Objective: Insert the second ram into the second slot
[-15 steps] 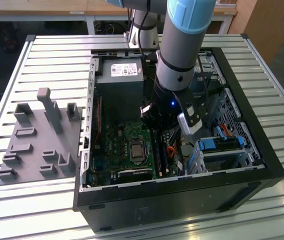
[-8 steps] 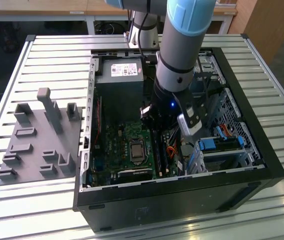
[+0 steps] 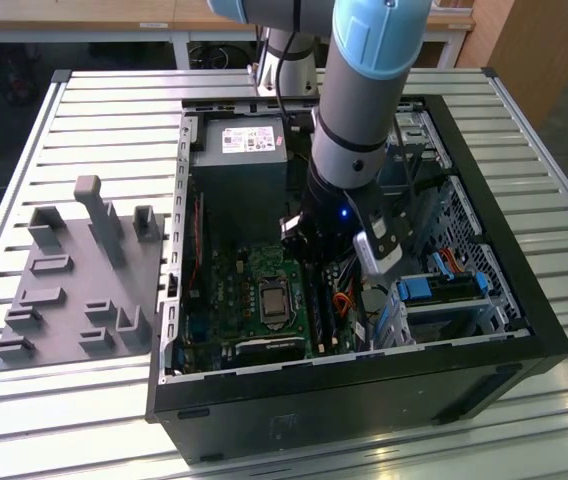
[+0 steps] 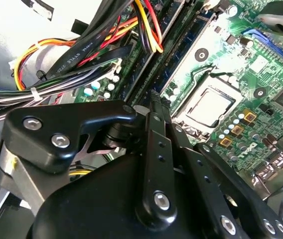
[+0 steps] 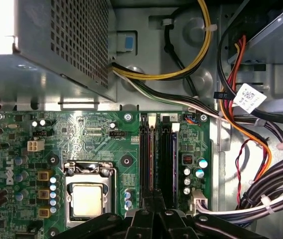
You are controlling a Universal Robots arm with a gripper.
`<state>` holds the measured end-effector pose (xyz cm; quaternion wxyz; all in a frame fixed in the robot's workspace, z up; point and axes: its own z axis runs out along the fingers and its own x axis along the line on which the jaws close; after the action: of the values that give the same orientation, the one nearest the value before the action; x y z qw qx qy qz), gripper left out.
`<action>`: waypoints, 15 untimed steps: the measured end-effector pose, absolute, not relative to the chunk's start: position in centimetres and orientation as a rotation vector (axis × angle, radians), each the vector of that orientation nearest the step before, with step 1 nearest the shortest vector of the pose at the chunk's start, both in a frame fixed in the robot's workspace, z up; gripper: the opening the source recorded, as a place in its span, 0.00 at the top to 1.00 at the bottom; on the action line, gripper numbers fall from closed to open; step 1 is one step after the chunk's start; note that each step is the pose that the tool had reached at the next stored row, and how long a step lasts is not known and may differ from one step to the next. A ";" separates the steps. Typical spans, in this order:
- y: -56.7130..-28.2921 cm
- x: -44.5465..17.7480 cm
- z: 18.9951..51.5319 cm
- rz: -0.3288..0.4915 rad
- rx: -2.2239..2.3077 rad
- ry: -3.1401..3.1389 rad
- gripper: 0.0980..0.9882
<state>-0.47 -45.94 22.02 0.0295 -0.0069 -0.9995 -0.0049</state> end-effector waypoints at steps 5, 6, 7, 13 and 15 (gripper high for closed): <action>-45.9 -0.5 21.6 -0.015 -0.021 -3.083 0.99; -45.9 -0.5 21.5 -0.015 -0.021 -3.083 0.99; -45.9 -0.5 21.4 -0.014 -0.021 -3.082 0.99; -45.9 -0.5 21.5 -0.015 -0.021 -3.083 0.99; -45.8 -0.5 21.8 -0.020 -0.021 -3.084 0.99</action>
<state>-0.45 -45.82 21.80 0.0290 -0.0069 -0.9995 -0.0066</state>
